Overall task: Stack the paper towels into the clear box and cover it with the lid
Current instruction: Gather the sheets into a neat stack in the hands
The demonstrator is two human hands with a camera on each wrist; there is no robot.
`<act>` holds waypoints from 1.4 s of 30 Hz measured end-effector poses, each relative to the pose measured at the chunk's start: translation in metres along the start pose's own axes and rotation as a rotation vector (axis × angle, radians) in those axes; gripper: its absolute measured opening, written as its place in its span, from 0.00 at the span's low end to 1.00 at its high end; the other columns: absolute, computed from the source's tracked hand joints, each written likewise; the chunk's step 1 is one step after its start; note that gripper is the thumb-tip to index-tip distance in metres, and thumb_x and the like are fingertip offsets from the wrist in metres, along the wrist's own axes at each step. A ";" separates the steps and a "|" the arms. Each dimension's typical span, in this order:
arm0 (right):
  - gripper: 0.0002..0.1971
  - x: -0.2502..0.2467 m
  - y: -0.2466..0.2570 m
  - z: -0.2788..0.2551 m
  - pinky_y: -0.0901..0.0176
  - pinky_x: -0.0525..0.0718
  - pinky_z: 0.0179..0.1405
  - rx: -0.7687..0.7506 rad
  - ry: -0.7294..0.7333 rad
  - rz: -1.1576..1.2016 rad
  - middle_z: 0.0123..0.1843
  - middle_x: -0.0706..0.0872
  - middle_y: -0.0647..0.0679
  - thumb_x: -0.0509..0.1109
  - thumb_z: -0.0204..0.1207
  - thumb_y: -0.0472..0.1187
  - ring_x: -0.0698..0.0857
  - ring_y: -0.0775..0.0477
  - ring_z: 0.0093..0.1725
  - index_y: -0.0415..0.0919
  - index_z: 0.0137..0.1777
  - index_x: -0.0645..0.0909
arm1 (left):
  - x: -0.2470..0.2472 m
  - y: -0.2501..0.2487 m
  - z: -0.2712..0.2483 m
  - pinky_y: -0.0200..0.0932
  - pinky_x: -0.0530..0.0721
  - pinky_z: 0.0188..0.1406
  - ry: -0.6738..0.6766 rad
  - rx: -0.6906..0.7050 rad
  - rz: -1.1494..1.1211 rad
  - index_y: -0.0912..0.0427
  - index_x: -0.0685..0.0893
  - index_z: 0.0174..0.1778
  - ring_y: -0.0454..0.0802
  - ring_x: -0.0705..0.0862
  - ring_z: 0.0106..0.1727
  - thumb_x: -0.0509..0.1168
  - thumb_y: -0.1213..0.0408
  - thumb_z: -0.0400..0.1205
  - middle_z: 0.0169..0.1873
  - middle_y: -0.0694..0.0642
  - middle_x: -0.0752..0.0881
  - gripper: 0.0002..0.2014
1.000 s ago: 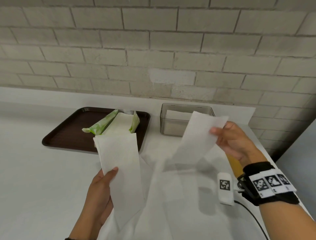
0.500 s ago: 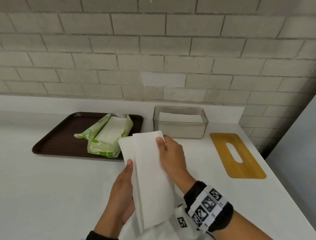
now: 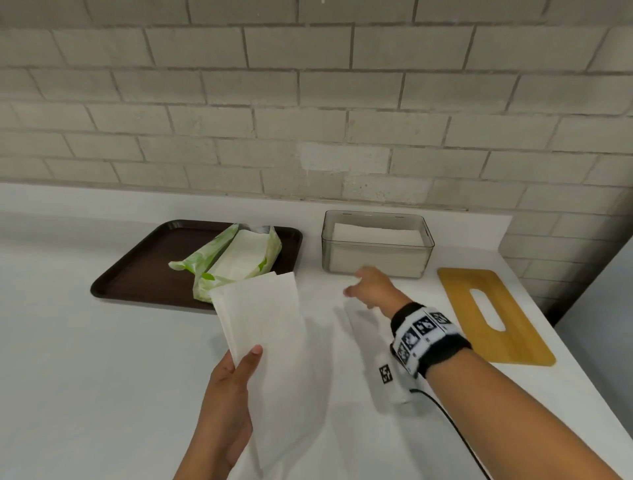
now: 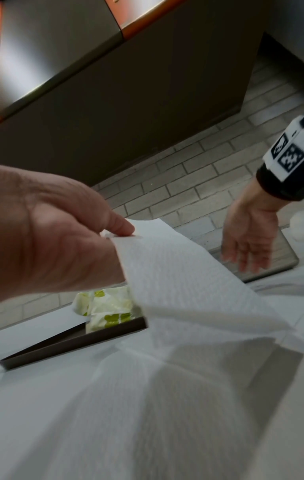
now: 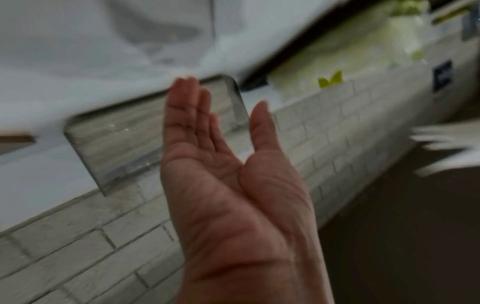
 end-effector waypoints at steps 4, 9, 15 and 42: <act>0.42 0.034 0.001 0.005 0.47 0.71 0.72 0.085 0.162 -0.469 0.75 0.68 0.38 0.71 0.71 0.61 0.68 0.37 0.74 0.33 0.76 0.62 | -0.013 -0.001 -0.004 0.50 0.87 0.39 -0.061 0.027 -0.010 0.60 0.85 0.55 0.57 0.90 0.44 0.59 0.68 0.84 0.46 0.60 0.92 0.10; 0.47 0.064 -0.001 0.019 0.45 0.75 0.70 0.145 0.149 -0.417 0.73 0.69 0.37 0.78 0.67 0.53 0.72 0.37 0.72 0.32 0.77 0.56 | -0.022 -0.010 -0.006 0.53 0.84 0.46 -0.110 0.060 -0.039 0.57 0.84 0.54 0.60 0.88 0.50 0.60 0.67 0.84 0.45 0.58 0.92 0.09; 0.27 0.031 -0.036 0.025 0.52 0.82 0.58 0.175 0.081 0.105 0.62 0.83 0.36 0.78 0.67 0.36 0.83 0.37 0.60 0.29 0.64 0.76 | -0.018 -0.012 -0.002 0.58 0.81 0.57 -0.095 0.066 -0.052 0.58 0.83 0.59 0.62 0.86 0.56 0.60 0.66 0.83 0.53 0.61 0.90 0.11; 0.34 -0.009 -0.044 -0.113 0.47 0.84 0.61 -0.167 -0.155 0.751 0.63 0.81 0.52 0.79 0.66 0.51 0.82 0.49 0.62 0.56 0.70 0.67 | 0.089 0.014 0.010 0.46 0.87 0.47 0.235 0.220 0.354 0.43 0.84 0.52 0.47 0.90 0.48 0.67 0.65 0.80 0.47 0.44 0.92 0.11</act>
Point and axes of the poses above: each hand's wrist, its own z-axis towards the middle knuckle, its own x-axis out of the palm, y = z × x, the point moved 1 cm from there along z, towards the middle knuckle
